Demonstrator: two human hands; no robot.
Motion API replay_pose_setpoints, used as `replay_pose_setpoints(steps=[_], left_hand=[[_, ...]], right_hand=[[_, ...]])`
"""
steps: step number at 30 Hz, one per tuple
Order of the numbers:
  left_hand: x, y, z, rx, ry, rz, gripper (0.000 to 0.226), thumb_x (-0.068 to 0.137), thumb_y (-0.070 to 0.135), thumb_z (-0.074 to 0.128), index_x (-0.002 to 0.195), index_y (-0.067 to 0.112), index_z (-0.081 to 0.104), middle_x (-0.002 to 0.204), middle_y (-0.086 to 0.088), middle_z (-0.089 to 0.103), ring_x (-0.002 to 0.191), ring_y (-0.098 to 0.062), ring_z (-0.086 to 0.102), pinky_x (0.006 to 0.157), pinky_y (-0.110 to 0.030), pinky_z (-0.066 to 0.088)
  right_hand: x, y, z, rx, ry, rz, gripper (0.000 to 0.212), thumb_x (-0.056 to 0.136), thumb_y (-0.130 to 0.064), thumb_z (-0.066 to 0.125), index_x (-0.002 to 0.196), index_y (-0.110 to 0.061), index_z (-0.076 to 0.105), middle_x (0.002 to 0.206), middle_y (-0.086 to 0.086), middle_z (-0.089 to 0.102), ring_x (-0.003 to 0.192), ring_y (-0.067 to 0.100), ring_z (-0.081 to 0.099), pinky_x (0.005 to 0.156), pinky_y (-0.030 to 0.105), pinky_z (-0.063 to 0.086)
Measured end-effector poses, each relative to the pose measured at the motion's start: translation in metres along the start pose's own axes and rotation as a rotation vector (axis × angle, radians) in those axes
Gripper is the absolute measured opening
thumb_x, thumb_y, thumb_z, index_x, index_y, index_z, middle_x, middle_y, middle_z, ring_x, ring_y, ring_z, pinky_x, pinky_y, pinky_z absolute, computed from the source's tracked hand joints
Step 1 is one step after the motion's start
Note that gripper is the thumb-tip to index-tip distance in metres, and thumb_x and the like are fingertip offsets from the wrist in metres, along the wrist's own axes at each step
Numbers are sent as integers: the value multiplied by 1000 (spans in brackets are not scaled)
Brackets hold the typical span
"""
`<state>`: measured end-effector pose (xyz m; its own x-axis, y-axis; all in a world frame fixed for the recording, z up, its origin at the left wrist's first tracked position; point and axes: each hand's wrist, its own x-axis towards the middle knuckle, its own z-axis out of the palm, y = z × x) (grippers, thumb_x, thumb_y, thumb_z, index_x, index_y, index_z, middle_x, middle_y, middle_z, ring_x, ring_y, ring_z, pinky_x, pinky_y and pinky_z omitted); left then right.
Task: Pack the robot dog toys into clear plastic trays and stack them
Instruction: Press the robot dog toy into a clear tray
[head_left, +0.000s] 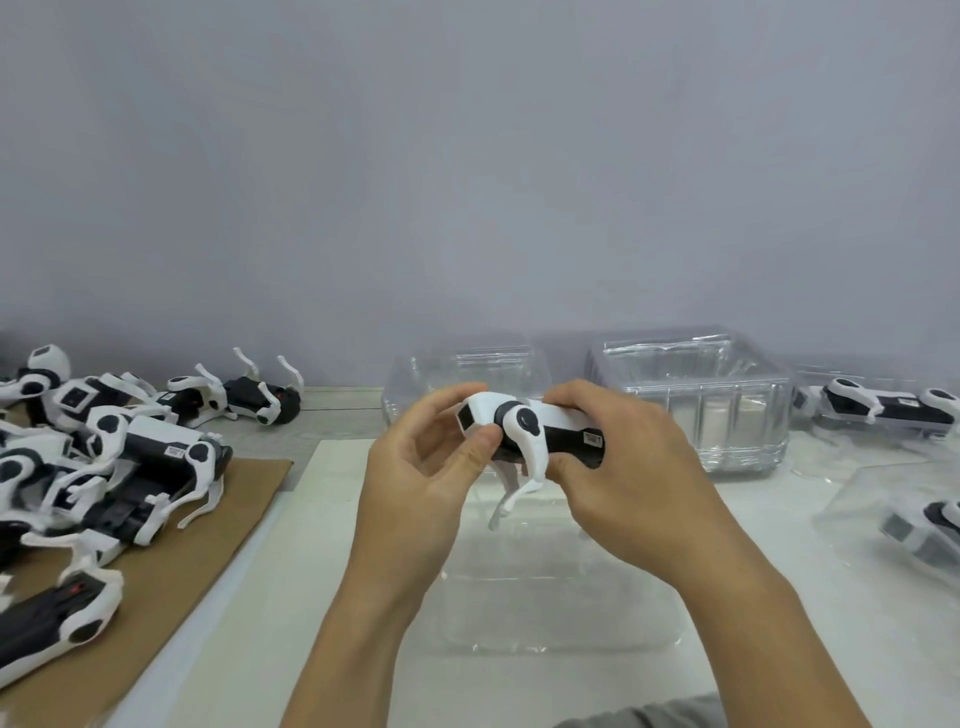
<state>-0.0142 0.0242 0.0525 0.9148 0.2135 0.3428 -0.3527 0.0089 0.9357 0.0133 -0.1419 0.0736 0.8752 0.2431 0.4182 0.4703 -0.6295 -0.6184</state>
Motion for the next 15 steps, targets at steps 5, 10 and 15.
replay_pose_setpoints(steps=[5,10,15], left_hand=[[4,-30,-10,225,142,-71,17,94,17,67,105,30,69,104,14,72,105,-2,63,82,-18,46],[7,-55,-7,307,95,-277,28,95,11,61,101,38,65,113,16,65,105,0,58,78,-13,43],[8,-53,-4,145,53,-400,35,97,5,54,105,37,67,114,15,70,113,-6,62,92,-24,48]], right_hand=[[0,3,-2,-135,20,67,28,85,-32,66,110,-41,59,90,-21,61,88,9,54,82,39,46],[1,4,1,-309,-30,75,14,84,-28,64,96,-34,61,87,-21,55,90,12,47,84,36,36],[1,-2,17,-182,-50,37,17,84,-23,61,95,-34,55,84,-18,59,80,9,52,75,35,40]])
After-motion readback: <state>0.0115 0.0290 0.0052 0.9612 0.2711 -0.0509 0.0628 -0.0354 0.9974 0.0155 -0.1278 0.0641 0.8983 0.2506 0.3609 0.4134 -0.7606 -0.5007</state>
